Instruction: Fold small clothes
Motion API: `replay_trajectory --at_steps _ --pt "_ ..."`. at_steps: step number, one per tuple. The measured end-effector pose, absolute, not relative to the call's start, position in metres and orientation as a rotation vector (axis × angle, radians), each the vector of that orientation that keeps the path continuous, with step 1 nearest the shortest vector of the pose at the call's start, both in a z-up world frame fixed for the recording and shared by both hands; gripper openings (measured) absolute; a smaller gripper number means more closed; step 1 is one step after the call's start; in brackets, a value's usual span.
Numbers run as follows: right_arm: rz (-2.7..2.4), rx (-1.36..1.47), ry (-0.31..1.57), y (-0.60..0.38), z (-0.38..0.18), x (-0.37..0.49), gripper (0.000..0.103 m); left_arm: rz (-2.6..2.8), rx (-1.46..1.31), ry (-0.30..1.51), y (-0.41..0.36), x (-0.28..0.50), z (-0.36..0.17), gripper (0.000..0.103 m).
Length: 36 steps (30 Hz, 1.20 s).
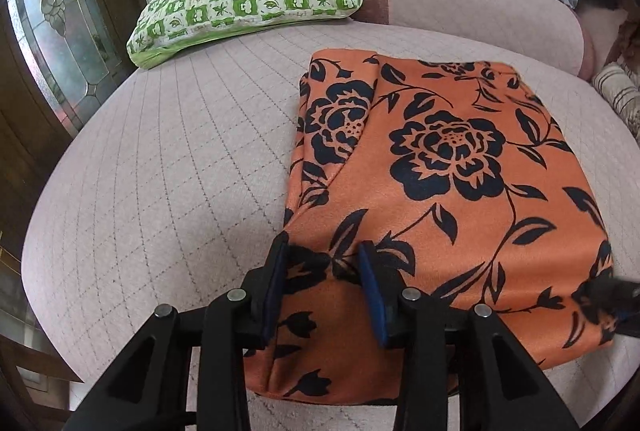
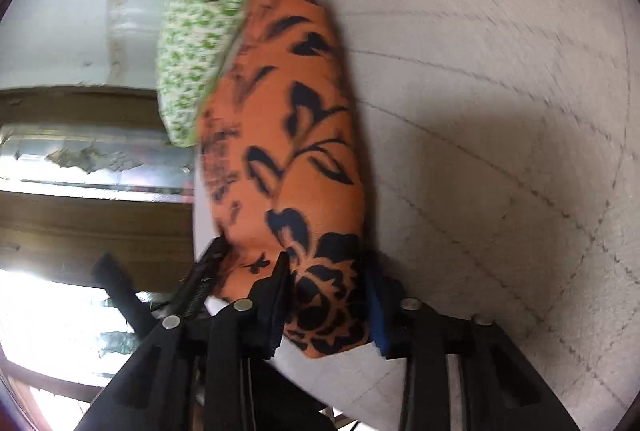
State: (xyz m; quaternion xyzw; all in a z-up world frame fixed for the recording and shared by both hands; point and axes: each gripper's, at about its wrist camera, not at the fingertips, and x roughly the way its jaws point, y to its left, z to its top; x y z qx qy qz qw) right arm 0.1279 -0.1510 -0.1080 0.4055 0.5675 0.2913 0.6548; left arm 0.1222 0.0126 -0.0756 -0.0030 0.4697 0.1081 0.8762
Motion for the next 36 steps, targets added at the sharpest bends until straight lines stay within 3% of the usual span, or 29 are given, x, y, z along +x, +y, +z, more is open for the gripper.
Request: replay_trajectory --at_steps 2,4,7,9,10,11,13,18,19,20,22,26,27,29,33,36 --pt "0.673 0.964 1.247 -0.161 -0.099 0.131 0.077 0.222 -0.015 0.977 0.014 0.121 -0.075 0.039" --pt "0.618 1.043 1.171 -0.177 -0.094 0.141 0.087 0.223 -0.016 0.974 0.015 0.121 -0.075 0.039" --pt "0.591 1.067 1.184 -0.176 -0.103 0.167 0.087 0.222 -0.023 0.974 0.015 0.121 -0.075 0.039" --pt "0.616 1.082 1.228 -0.162 -0.115 0.183 0.083 0.219 -0.029 0.974 0.017 0.122 -0.074 0.039" --pt "0.662 1.1 1.245 -0.152 -0.119 0.189 0.062 0.218 -0.031 0.975 0.018 0.122 -0.075 0.039" --pt "0.682 1.092 1.257 -0.145 -0.119 0.191 0.048 0.217 -0.036 0.975 0.019 0.122 -0.075 0.039" --pt "0.677 1.011 1.224 -0.137 -0.108 0.183 0.038 0.213 -0.049 0.975 0.02 0.121 -0.075 0.039" --pt "0.624 0.94 1.25 -0.139 -0.12 0.18 0.04 0.211 -0.031 0.971 0.017 0.12 -0.075 0.039" --pt "0.643 0.938 1.234 -0.137 -0.113 0.181 0.047 0.21 -0.041 0.971 0.018 0.12 -0.075 0.039" --pt "0.65 0.945 1.223 -0.137 -0.107 0.181 0.065 0.207 -0.05 0.971 0.019 0.12 -0.074 0.039" --pt "0.64 0.981 1.203 -0.141 -0.099 0.187 0.081 0.205 -0.053 0.97 0.019 0.119 -0.074 0.039" --pt "0.57 1.051 1.185 -0.149 -0.108 0.219 0.08 0.199 -0.06 0.968 0.021 0.118 -0.074 0.039" --pt "0.571 1.067 1.204 -0.145 -0.116 0.232 0.08 0.196 -0.063 0.968 0.022 0.118 -0.074 0.039" --pt "0.639 1.09 1.247 -0.132 -0.128 0.244 0.039 0.194 -0.069 0.969 0.024 0.118 -0.073 0.039" --pt "0.609 0.866 1.159 -0.12 -0.103 0.236 0.035 0.181 -0.095 0.969 0.027 0.117 -0.073 0.039" --pt "0.584 0.84 1.225 -0.123 -0.126 0.236 0.036 0.181 -0.085 0.967 0.025 0.117 -0.073 0.039"
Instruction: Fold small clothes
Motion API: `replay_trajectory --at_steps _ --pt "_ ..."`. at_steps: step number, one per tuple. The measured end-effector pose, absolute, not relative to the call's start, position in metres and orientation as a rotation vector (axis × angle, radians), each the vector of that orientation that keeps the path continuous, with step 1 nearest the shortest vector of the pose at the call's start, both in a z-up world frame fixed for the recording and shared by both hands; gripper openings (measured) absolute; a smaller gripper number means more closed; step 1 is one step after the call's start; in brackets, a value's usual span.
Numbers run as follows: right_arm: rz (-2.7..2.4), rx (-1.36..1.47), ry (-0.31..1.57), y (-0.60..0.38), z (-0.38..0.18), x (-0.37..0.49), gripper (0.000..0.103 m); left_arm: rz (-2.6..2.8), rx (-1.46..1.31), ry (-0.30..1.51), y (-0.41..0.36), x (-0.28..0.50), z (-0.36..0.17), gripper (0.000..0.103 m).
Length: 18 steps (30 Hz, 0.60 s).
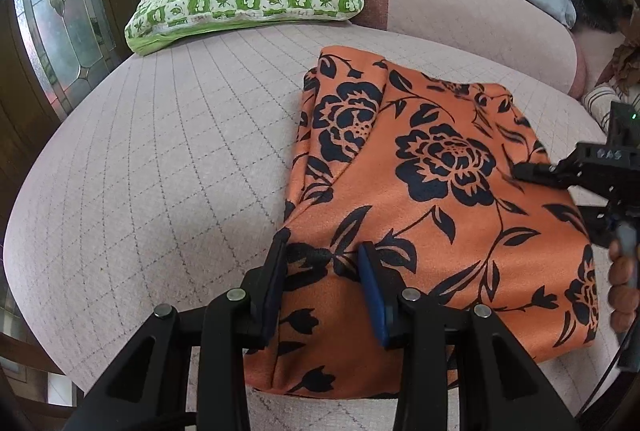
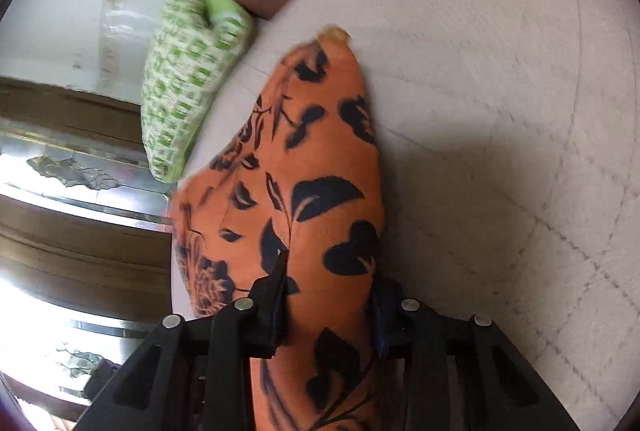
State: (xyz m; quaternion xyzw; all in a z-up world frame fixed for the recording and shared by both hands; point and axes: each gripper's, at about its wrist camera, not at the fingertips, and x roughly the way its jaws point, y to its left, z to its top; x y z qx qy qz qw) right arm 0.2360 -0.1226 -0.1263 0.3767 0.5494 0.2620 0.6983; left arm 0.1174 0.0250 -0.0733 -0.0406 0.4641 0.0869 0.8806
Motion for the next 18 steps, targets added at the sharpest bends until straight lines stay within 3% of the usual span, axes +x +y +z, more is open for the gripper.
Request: replay_trajectory --at_steps 4,7,11,14,18 --pt "0.556 0.743 1.189 -0.126 -0.1 0.227 0.066 0.147 -0.187 0.949 0.035 0.115 -0.067 0.038" --pt "0.484 0.652 1.077 -0.135 -0.068 0.205 0.066 0.141 -0.247 0.876 0.048 0.104 -0.049 0.04" --pt "0.542 0.577 0.976 -0.123 -0.024 0.181 0.068 0.202 -0.284 0.752 0.07 0.091 -0.023 0.063" --pt "0.708 0.51 0.98 -0.097 -0.014 0.161 0.074 0.126 -0.408 0.833 0.096 0.109 -0.027 0.063" --pt "0.765 0.471 1.1 -0.072 -0.045 0.15 0.074 0.014 -0.551 1.002 0.113 0.127 -0.058 0.063"
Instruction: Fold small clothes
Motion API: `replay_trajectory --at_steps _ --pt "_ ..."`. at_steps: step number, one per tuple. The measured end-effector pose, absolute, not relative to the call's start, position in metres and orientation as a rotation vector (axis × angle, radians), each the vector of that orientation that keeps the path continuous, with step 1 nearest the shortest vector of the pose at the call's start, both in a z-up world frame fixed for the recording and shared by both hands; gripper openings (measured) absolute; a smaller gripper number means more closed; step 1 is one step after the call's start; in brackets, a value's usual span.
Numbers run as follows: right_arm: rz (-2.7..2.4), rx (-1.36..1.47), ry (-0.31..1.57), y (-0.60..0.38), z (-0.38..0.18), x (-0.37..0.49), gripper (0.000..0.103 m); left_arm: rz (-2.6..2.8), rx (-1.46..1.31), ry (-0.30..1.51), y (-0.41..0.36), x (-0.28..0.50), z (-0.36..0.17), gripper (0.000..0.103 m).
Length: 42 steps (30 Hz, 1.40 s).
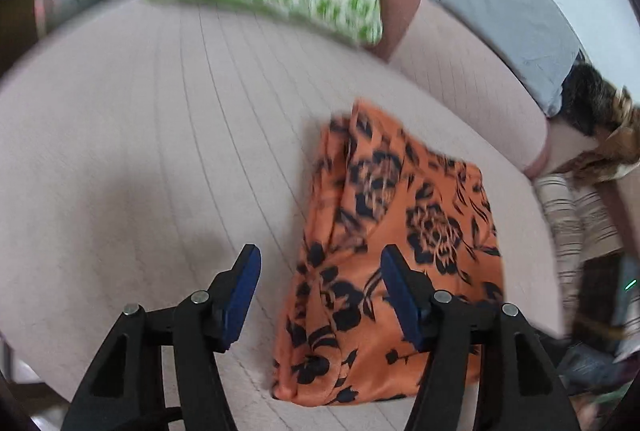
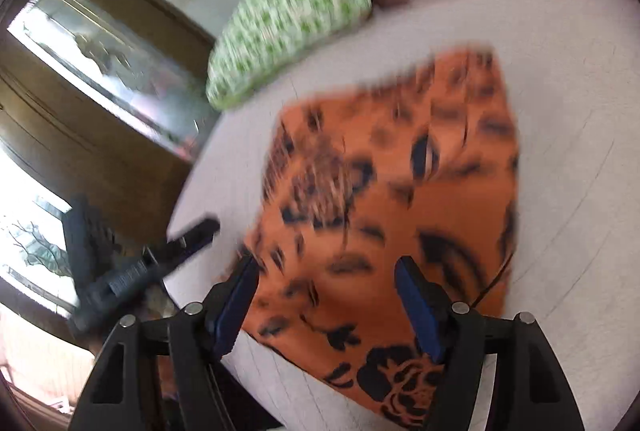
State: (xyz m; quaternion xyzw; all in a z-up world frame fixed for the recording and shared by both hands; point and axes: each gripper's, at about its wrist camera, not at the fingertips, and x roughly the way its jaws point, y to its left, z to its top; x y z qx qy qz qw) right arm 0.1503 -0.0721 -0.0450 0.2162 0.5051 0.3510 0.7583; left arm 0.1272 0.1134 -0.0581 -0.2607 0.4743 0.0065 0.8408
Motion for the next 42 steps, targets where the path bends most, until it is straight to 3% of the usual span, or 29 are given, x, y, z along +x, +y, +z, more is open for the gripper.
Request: replay_trajectory --at_steps 2,3,4,5,6,9,12,16,17,19,20,23,25,26,27,29,32,37,39,42 --pt "0.766 0.45 1.084 -0.069 -0.053 0.146 0.074 -0.015 -0.603 1.113 0.112 0.128 -0.081 0.062" --pt "0.769 0.453 1.068 -0.07 -0.054 0.144 0.074 -0.028 -0.613 1.162 0.11 0.128 -0.092 0.049" --pt "0.773 0.462 1.07 -0.071 -0.054 0.144 0.075 -0.047 -0.632 1.165 0.11 0.128 -0.099 0.046" --pt "0.779 0.467 1.076 -0.072 -0.055 0.144 0.075 -0.067 -0.652 1.161 0.111 0.127 -0.098 0.032" --pt "0.783 0.472 1.086 -0.073 -0.056 0.146 0.075 -0.086 -0.683 1.166 0.112 0.127 -0.097 0.026" --pt "0.789 0.474 1.092 -0.071 -0.057 0.15 0.075 -0.089 -0.788 1.165 0.12 0.122 -0.106 0.023" --pt "0.797 0.487 1.096 -0.072 -0.058 0.153 0.075 -0.08 -0.934 1.172 0.136 0.116 -0.113 0.027" --pt "0.809 0.5 1.099 -0.069 -0.061 0.16 0.076 -0.058 -0.68 1.123 0.116 0.122 -0.07 0.034" --pt "0.814 0.506 1.1 -0.07 -0.061 0.16 0.076 -0.056 -0.634 1.08 0.114 0.127 -0.056 0.043" --pt "0.819 0.513 1.103 -0.072 -0.061 0.159 0.076 -0.029 -0.566 1.034 0.116 0.145 -0.044 0.081" --pt "0.821 0.512 1.103 -0.072 -0.061 0.158 0.076 -0.021 -0.533 1.029 0.117 0.157 -0.044 0.083" --pt "0.825 0.523 1.104 -0.072 -0.061 0.157 0.076 -0.072 -0.514 1.107 0.117 0.19 -0.07 0.082" --pt "0.826 0.531 1.103 -0.073 -0.061 0.156 0.076 -0.104 -0.549 1.141 0.121 0.202 -0.094 0.058" --pt "0.828 0.537 1.102 -0.074 -0.062 0.156 0.076 -0.148 -0.652 1.164 0.129 0.204 -0.108 0.036" --pt "0.831 0.543 1.102 -0.074 -0.062 0.155 0.076 -0.153 -0.763 1.153 0.14 0.199 -0.117 0.03" --pt "0.837 0.545 1.101 -0.073 -0.062 0.154 0.076 -0.152 -0.887 1.142 0.154 0.192 -0.125 0.027" --pt "0.838 0.526 1.102 -0.07 -0.062 0.153 0.076 -0.133 -0.881 1.134 0.153 0.189 -0.119 0.029" --pt "0.848 0.567 1.126 -0.076 -0.062 0.157 0.076 -0.114 -0.561 1.119 0.122 0.191 -0.074 0.048" --pt "0.852 0.578 1.123 -0.078 -0.063 0.157 0.076 -0.119 -0.559 1.061 0.126 0.202 -0.061 0.063" --pt "0.851 0.553 1.114 -0.076 -0.062 0.154 0.076 -0.132 -0.66 1.047 0.139 0.222 -0.067 0.065"
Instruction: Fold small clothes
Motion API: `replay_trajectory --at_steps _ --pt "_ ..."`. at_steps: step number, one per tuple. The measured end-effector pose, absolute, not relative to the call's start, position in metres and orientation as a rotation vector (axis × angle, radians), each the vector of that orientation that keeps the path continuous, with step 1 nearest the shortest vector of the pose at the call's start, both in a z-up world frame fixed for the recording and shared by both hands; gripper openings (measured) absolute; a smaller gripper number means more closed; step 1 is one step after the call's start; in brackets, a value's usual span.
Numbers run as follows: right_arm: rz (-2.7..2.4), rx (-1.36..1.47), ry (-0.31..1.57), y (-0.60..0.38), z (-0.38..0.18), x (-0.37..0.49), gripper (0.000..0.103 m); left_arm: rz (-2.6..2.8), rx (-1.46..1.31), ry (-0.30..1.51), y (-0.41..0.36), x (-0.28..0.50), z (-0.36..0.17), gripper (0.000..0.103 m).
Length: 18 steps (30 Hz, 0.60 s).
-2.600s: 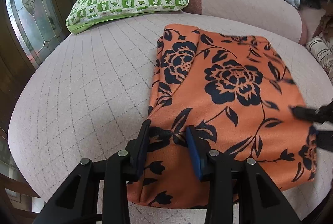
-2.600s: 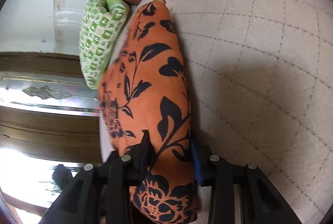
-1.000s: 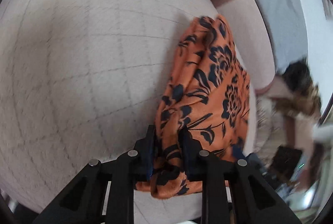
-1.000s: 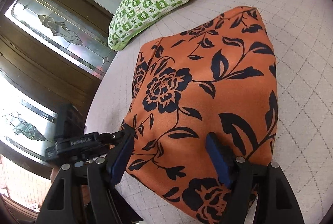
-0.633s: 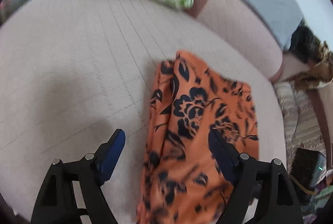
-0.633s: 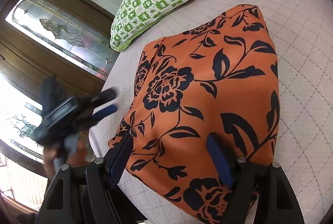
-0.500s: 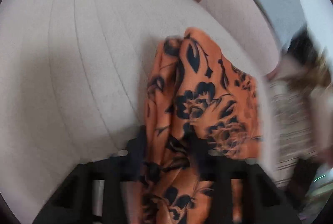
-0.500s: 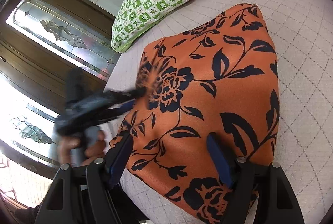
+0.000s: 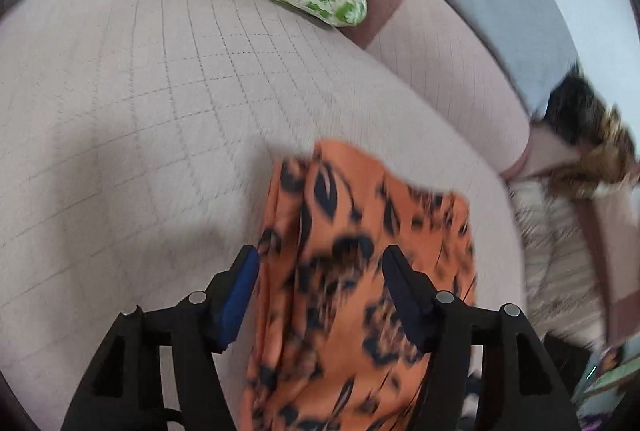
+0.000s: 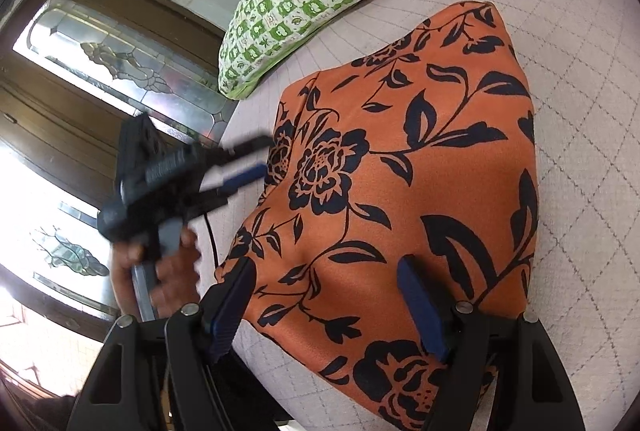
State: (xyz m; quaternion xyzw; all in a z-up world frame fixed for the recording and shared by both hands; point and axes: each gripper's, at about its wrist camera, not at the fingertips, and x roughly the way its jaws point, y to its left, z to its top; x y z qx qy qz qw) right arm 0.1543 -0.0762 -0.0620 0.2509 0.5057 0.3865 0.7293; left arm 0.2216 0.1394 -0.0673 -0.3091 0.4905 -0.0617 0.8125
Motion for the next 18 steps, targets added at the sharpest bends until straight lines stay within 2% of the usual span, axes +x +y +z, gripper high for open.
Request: replay_trajectory --at_steps 1,3,4,7,8,12,15,18 --pt "0.852 0.548 1.112 -0.076 -0.062 0.154 0.076 -0.132 -0.691 1.081 0.146 0.228 -0.08 0.058" --pt "0.855 0.552 1.112 -0.076 -0.062 0.154 0.076 -0.105 -0.812 1.184 0.155 0.237 -0.119 0.028" --pt "0.86 0.56 1.113 -0.077 -0.062 0.154 0.076 -0.112 -0.873 1.163 0.164 0.235 -0.124 0.024" --pt "0.872 0.574 1.119 -0.078 -0.063 0.154 0.076 -0.125 -0.957 1.147 0.174 0.229 -0.126 0.024" --pt "0.871 0.574 1.123 -0.078 -0.063 0.155 0.076 -0.125 -0.938 1.146 0.173 0.228 -0.122 0.026" --pt "0.867 0.604 1.137 -0.082 -0.059 0.157 0.076 -0.004 -0.695 1.103 0.155 0.216 -0.078 0.047" --pt "0.848 0.624 1.103 -0.093 -0.051 0.152 0.079 0.071 -0.436 1.019 0.133 0.188 -0.038 0.074" --pt "0.803 0.597 1.046 -0.108 -0.041 0.141 0.083 0.125 -0.237 0.949 0.112 0.16 -0.015 0.076"
